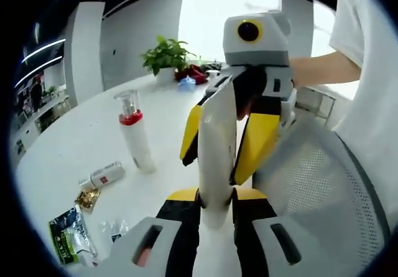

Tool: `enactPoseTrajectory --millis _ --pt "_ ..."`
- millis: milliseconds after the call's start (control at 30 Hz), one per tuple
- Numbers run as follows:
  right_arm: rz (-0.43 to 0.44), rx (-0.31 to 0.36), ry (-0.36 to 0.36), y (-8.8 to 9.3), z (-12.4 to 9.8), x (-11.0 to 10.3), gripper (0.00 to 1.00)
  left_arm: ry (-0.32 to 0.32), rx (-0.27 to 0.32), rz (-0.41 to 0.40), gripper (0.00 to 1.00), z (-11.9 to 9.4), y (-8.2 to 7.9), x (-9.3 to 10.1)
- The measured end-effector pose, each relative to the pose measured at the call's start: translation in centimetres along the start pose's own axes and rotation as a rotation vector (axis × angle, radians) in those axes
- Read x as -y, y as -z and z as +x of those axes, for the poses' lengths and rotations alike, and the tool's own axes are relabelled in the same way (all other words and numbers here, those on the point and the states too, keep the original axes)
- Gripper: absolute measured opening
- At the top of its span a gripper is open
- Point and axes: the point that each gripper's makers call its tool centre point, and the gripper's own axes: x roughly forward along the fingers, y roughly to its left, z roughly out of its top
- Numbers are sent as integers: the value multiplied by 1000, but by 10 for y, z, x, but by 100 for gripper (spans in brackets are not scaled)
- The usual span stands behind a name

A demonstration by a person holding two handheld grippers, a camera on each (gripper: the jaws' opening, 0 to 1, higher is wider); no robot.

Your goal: Arrange the skincare products in the storage area until every visible bottle or jar stands upright without overlapping.

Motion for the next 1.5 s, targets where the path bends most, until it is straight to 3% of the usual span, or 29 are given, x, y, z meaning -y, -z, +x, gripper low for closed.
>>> enactPoseTrajectory --millis 300,500,767,900,1067,1300,1500 --pt "32 4 41 8 4 6 21 3 -30 18 15 4 11 -4" --pt "58 26 71 8 2 13 22 12 -7 18 15 7 8 -8" --pt "86 57 103 5 -2 19 25 23 -5 85 15 11 5 -13" --pt "125 112 123 -2 -8 22 31 28 -1 91 15 13 3 -18" --pt "155 123 148 -1 -15 25 39 29 5 90 15 16 0 -27" --pt "215 118 234 12 -27 35 52 23 13 98 15 22 -6 -45" --pt "267 123 274 24 -36 34 57 4 20 110 15 27 -12 -65"
